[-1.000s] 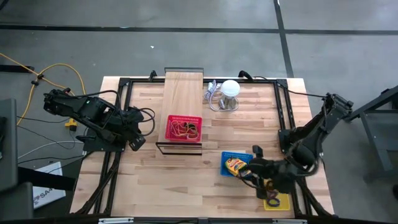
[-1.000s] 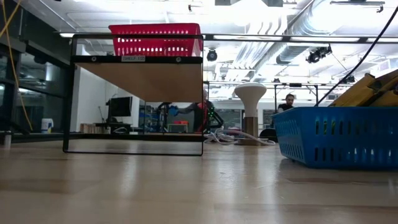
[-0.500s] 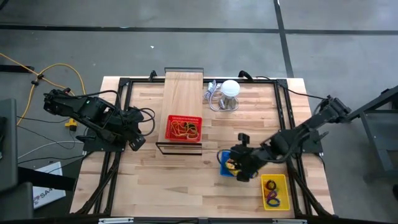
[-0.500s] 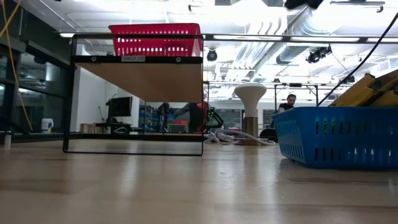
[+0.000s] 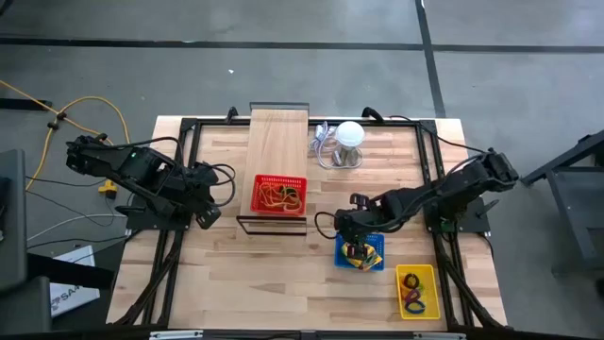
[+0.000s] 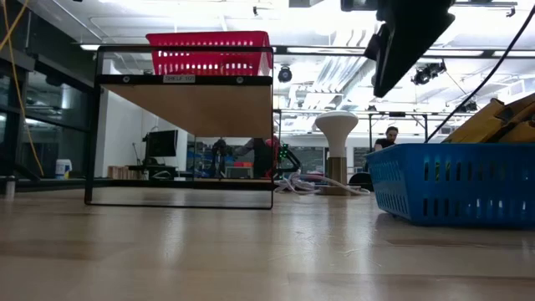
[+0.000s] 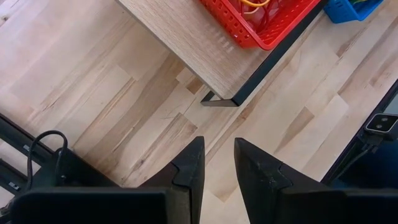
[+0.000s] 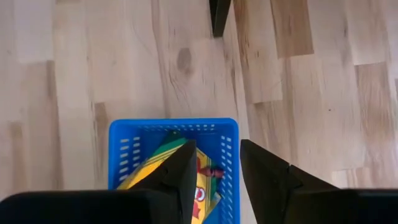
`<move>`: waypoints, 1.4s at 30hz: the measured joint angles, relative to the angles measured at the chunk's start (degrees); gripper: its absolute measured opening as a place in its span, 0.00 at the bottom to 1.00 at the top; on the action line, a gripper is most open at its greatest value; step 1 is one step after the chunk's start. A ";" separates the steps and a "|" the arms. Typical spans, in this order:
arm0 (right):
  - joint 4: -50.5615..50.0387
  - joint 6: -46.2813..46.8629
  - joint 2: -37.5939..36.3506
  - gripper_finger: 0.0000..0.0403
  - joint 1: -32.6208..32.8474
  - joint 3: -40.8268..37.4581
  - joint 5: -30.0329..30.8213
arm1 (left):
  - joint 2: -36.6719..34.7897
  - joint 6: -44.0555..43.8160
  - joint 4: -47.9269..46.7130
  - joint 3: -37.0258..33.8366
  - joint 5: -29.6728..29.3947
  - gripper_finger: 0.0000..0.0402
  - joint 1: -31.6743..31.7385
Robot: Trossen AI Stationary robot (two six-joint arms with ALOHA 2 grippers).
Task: Pick & Place Office Desk Supplies
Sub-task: Put the blue bin on the shelf
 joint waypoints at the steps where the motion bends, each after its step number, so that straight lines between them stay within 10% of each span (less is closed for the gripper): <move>1: 0.00 -0.56 0.13 0.28 0.00 0.00 0.16 | 0.00 0.00 0.00 0.00 0.01 0.21 0.01; 15: -4.13 -1.37 0.79 0.53 -0.85 0.02 0.35 | 0.00 0.00 0.00 0.00 -0.01 0.21 0.01; 42: -4.88 5.05 7.24 0.51 -3.07 -4.27 -3.42 | -0.02 0.00 3.19 -0.02 -0.01 0.21 0.01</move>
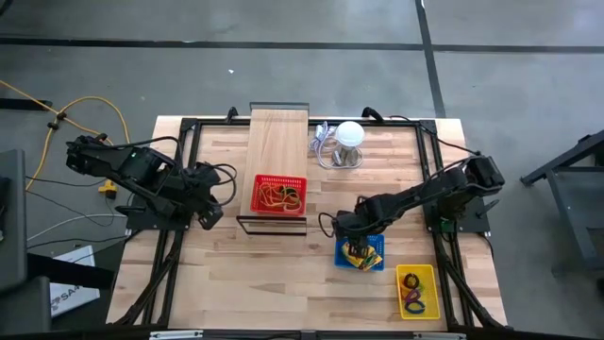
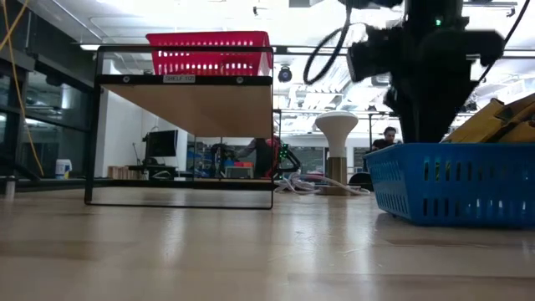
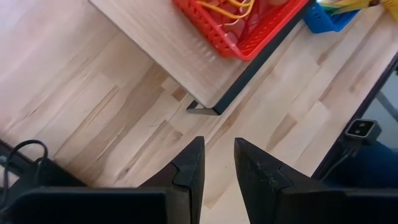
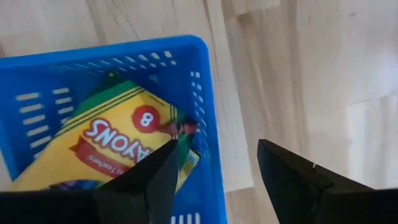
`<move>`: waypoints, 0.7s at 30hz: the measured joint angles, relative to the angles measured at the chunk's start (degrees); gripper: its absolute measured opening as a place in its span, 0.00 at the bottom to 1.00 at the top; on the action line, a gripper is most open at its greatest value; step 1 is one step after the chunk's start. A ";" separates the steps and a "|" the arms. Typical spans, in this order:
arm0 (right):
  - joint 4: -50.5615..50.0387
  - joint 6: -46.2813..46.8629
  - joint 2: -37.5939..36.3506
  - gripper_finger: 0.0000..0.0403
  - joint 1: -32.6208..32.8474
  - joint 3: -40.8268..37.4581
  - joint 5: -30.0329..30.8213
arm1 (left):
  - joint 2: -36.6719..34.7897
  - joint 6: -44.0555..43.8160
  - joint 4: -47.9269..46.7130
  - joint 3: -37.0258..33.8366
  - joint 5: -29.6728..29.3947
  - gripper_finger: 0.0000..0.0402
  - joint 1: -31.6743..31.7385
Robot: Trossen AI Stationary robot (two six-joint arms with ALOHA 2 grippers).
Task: Pick & Place Office Desk Supplies
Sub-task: Put the blue bin on the shelf
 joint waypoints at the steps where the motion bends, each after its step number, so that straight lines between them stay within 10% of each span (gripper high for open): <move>1: 0.81 0.27 0.02 0.51 -0.06 -0.83 -0.14 | 0.00 0.00 0.45 0.00 0.01 0.21 0.00; 12: 3.02 0.12 0.02 0.50 -0.29 -4.06 -1.40 | 0.00 0.00 6.61 0.00 0.00 0.21 0.00; 21: 3.28 -0.07 0.02 0.26 -0.31 -4.10 -1.74 | 0.00 0.00 14.27 0.00 0.00 0.21 0.00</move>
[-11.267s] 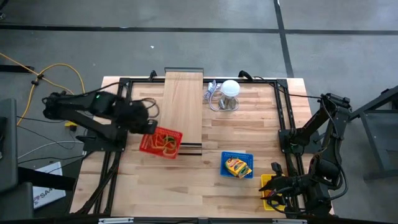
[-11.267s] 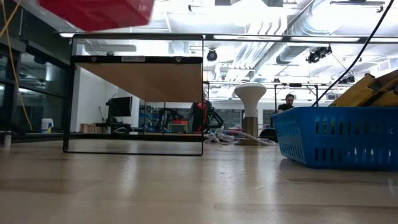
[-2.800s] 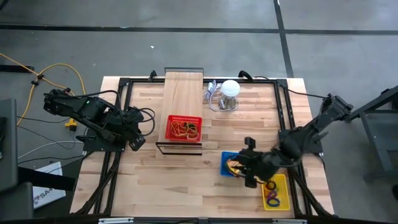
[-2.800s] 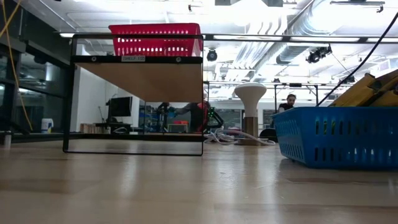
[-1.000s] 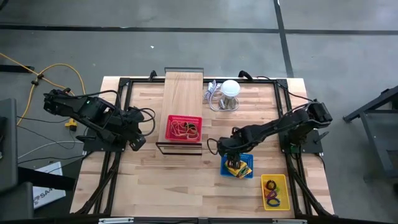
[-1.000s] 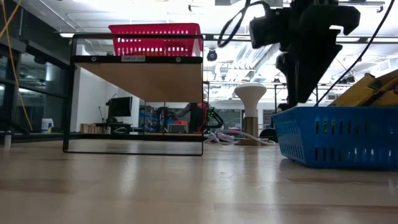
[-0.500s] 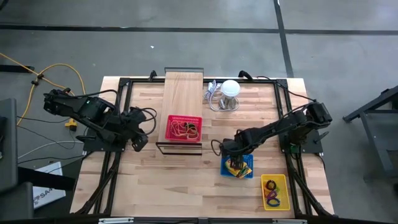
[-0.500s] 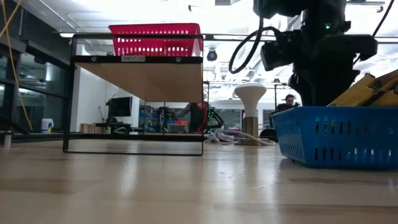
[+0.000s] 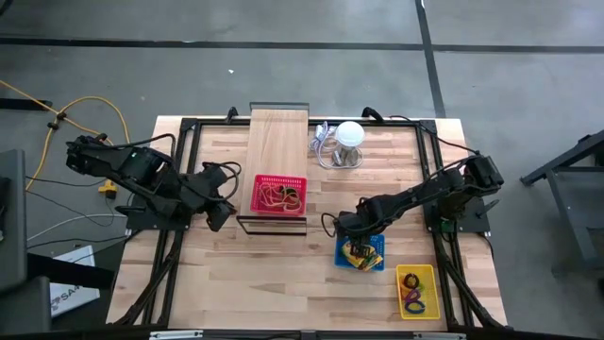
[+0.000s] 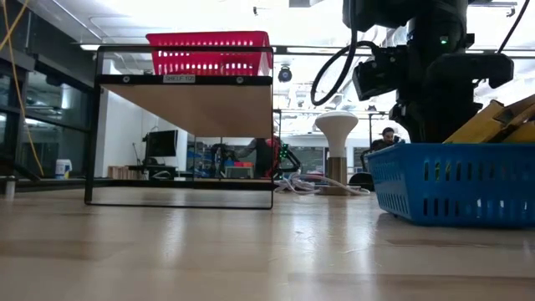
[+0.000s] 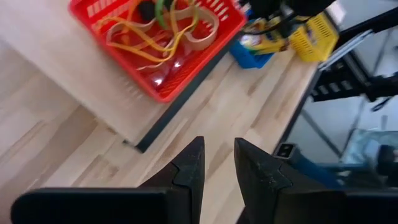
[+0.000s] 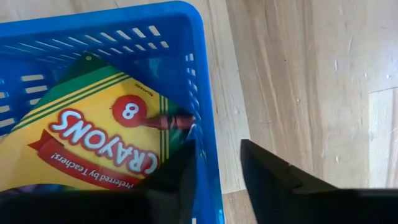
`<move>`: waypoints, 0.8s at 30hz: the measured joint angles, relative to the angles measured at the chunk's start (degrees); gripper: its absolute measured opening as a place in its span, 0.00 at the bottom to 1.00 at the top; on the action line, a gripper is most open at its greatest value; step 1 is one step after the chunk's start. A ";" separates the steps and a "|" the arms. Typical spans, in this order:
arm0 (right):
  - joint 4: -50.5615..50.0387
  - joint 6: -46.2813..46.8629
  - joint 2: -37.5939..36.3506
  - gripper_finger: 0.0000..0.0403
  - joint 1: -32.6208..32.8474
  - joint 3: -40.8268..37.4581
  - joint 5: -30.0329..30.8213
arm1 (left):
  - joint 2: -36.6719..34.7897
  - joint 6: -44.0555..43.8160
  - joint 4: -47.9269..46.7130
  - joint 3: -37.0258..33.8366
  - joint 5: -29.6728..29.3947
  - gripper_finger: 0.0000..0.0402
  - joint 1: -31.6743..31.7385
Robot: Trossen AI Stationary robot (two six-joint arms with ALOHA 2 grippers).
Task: Pick & Place Office Desk Supplies
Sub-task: Put the blue bin on the shelf
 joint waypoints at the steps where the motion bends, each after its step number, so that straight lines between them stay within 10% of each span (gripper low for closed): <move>1: 0.00 -0.18 0.00 0.24 0.01 0.00 0.18 | 0.00 0.00 0.88 0.00 0.00 0.21 0.00; 11: -0.08 -0.74 0.00 0.02 -0.28 0.00 0.66 | 0.00 0.00 8.26 0.00 0.00 0.21 0.00; 24: -1.02 -0.84 -0.87 0.01 -0.72 0.00 -1.13 | 0.00 0.00 11.89 0.00 0.00 0.21 -0.02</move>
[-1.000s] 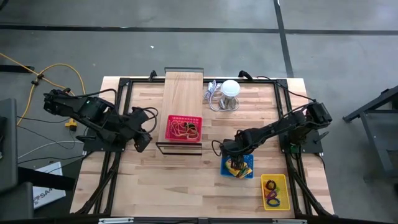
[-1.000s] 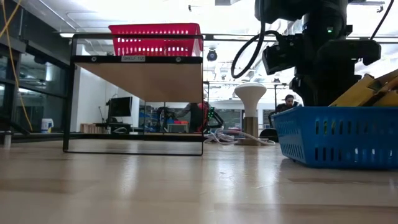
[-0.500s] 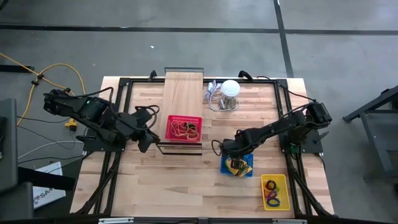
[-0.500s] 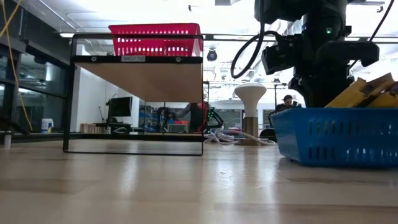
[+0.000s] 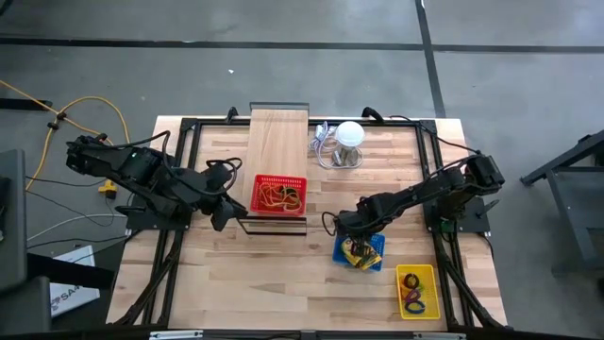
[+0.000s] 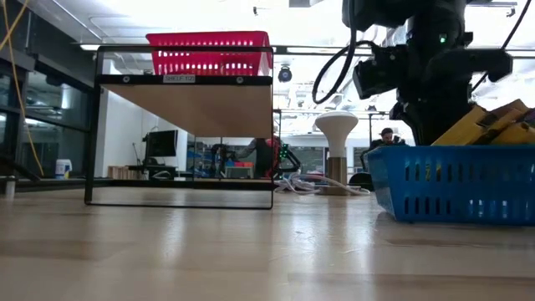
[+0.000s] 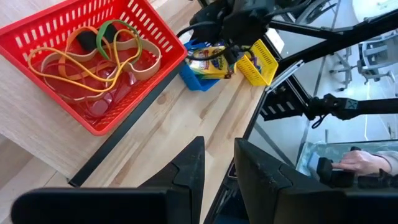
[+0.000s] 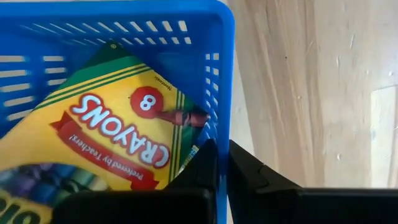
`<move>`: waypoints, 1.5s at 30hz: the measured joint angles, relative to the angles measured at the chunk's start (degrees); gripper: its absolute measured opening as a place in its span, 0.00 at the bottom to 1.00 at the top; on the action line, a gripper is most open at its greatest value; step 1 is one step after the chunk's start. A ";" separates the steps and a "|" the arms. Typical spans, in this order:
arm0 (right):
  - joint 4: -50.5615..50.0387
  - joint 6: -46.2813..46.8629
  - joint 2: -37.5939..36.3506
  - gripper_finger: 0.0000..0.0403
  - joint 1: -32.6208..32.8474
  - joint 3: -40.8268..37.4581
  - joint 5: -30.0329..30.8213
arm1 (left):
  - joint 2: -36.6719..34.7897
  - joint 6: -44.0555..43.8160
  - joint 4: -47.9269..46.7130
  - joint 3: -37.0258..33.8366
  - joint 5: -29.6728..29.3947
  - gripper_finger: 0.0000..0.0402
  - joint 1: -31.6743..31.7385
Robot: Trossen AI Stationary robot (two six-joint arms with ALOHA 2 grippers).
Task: Pick & Place Office Desk Supplies
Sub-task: Put the blue bin on the shelf
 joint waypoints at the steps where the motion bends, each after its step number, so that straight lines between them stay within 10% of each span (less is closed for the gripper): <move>1: 0.01 -0.04 -0.44 0.01 -0.28 0.02 -0.50 | 0.00 0.00 0.00 0.00 0.00 0.21 0.00; 30: -1.29 -2.25 -17.22 0.01 -8.93 2.15 -13.51 | 0.02 0.00 0.02 0.00 0.00 0.21 0.01; 45: -17.59 -8.04 -19.37 0.01 -14.42 22.46 -8.41 | 0.00 0.00 0.04 0.00 0.00 0.21 0.00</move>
